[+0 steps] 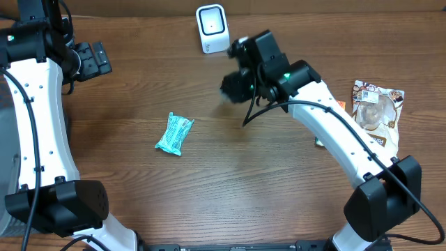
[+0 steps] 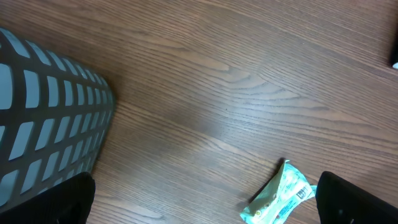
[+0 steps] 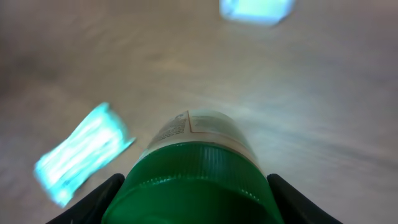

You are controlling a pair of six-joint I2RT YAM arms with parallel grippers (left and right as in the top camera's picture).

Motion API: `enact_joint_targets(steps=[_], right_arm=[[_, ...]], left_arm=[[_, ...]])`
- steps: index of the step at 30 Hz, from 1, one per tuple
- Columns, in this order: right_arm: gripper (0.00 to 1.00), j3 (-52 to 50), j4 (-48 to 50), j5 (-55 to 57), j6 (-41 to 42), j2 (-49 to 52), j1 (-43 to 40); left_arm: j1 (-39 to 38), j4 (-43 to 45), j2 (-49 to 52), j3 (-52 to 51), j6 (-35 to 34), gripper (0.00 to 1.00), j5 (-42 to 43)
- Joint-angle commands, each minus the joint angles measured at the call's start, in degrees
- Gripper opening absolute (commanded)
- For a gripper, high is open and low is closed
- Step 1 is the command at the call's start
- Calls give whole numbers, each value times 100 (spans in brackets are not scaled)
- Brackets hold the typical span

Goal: Scan the item barcode
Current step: 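Hold the jar's label in front of the white scanner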

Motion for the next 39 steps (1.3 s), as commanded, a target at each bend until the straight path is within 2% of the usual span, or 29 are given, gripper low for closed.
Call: enact_joint_targets(steps=[1, 6, 10, 15, 17, 22, 30, 39], right_arm=[[42, 883, 201, 992, -13, 55, -52], [39, 2124, 197, 1626, -531, 573, -50], [40, 2870, 382, 2319, -1298, 1196, -42], [52, 2879, 1191, 2527, -2686, 1832, 2], [54, 2876, 1530, 2522, -3036, 2059, 2], [53, 2865, 2452, 2411, -3641, 2581, 2], [50, 2859, 3965, 2076, -5128, 3329, 2], [50, 2859, 4612, 2068, -6190, 3781, 2]], left_arm=[[-2, -2, -142, 79, 129, 100, -28], [-2, -2, -142, 79, 129, 99, -28], [-2, -2, -142, 79, 129, 99, -28], [-2, -2, -142, 79, 129, 100, -28], [-2, -2, -142, 79, 129, 100, -28], [-2, -2, -142, 79, 129, 100, -28], [-2, -2, -142, 79, 129, 100, -28], [-2, -2, -142, 79, 129, 100, -28]])
